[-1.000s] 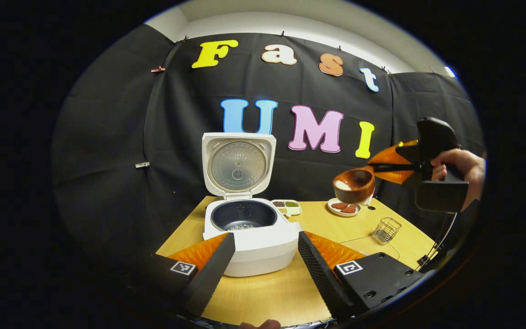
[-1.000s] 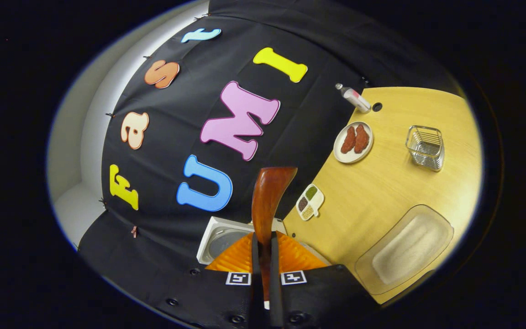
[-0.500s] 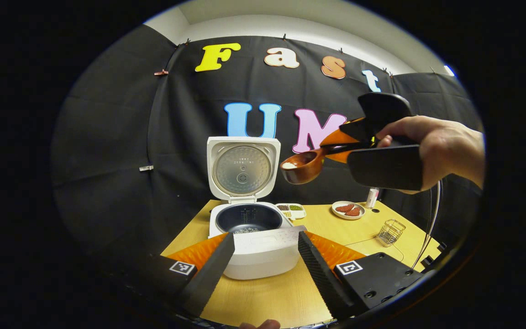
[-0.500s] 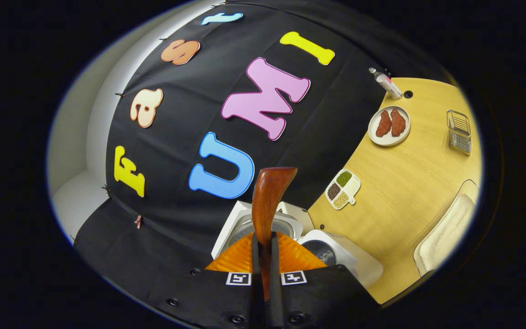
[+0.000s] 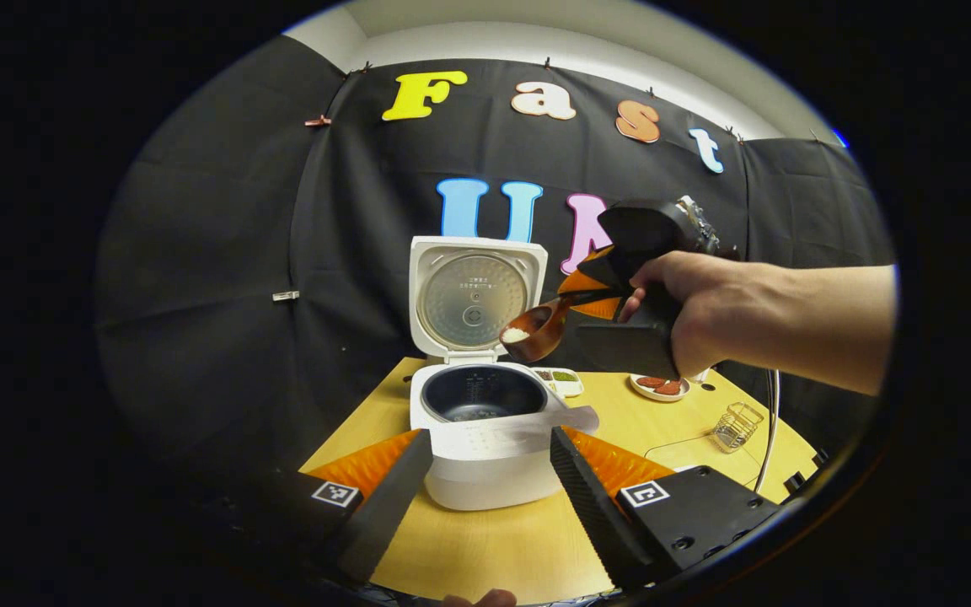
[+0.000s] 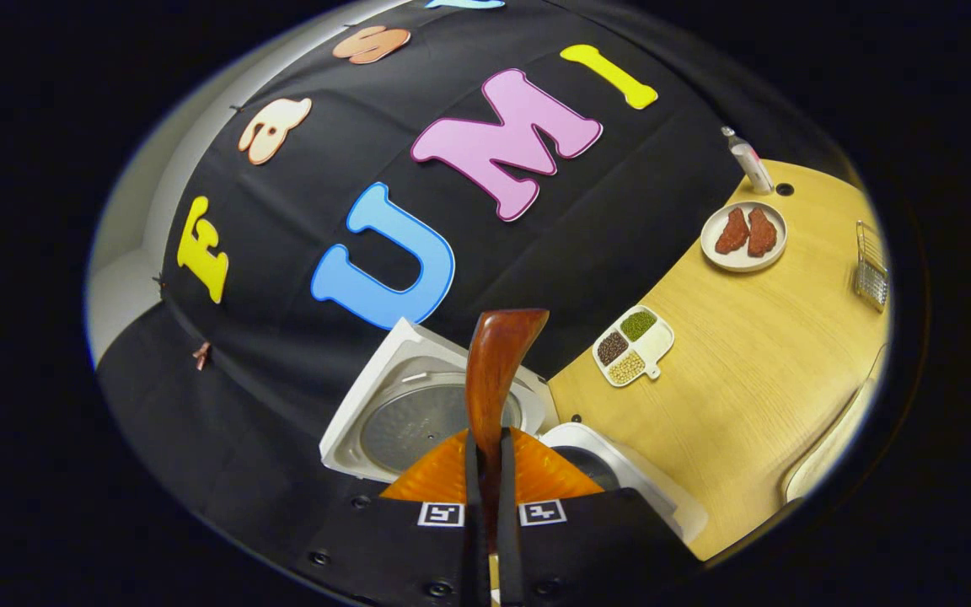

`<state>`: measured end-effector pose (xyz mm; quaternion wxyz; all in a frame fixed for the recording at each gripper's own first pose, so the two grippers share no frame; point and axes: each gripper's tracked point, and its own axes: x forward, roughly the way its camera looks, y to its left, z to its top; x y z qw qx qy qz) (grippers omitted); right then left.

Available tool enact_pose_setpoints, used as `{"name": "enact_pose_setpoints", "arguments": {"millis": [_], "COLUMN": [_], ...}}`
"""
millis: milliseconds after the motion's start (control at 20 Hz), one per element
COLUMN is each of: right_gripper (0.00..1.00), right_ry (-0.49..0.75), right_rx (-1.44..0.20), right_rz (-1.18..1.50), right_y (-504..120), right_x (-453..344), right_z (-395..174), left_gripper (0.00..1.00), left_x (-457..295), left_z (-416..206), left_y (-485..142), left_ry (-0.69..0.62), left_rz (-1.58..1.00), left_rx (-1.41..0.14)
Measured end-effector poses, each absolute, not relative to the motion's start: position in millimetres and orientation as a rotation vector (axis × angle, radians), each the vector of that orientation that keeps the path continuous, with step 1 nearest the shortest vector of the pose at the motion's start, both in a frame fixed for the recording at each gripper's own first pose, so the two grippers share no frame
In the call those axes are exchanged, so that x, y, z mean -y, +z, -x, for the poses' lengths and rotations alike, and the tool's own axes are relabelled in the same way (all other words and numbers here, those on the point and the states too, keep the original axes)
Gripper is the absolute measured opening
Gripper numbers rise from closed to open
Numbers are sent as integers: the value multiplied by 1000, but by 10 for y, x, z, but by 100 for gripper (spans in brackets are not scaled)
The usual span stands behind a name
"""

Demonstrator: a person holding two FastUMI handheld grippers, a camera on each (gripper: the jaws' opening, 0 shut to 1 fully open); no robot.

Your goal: Close the left gripper, press the button to open the rice cooker; take a wooden spoon from the chopstick holder with the right hand, scoop a spoonful of rice and pour it into the rice cooker, then put the wooden spoon back into the chopstick holder.

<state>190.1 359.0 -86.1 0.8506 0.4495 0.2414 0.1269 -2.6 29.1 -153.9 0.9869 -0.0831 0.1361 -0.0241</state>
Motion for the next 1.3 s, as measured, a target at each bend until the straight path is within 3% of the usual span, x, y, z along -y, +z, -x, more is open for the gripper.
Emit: {"name": "enact_pose_setpoints", "arguments": {"millis": [650, 1300], "right_gripper": [9, 9], "right_ry": [406, 595], "right_rx": [-446, -258], "right_rz": [-461, 41], "right_y": [-1243, -1126], "right_x": [-4232, -4600], "right_z": [-2044, -1885], "left_gripper": [95, 95], "left_x": [-564, -543], "left_z": [-125, -87], "left_y": [-1750, -1803], "left_ry": [6, 3], "left_rz": [187, 200], "left_rx": [-304, -316]}}
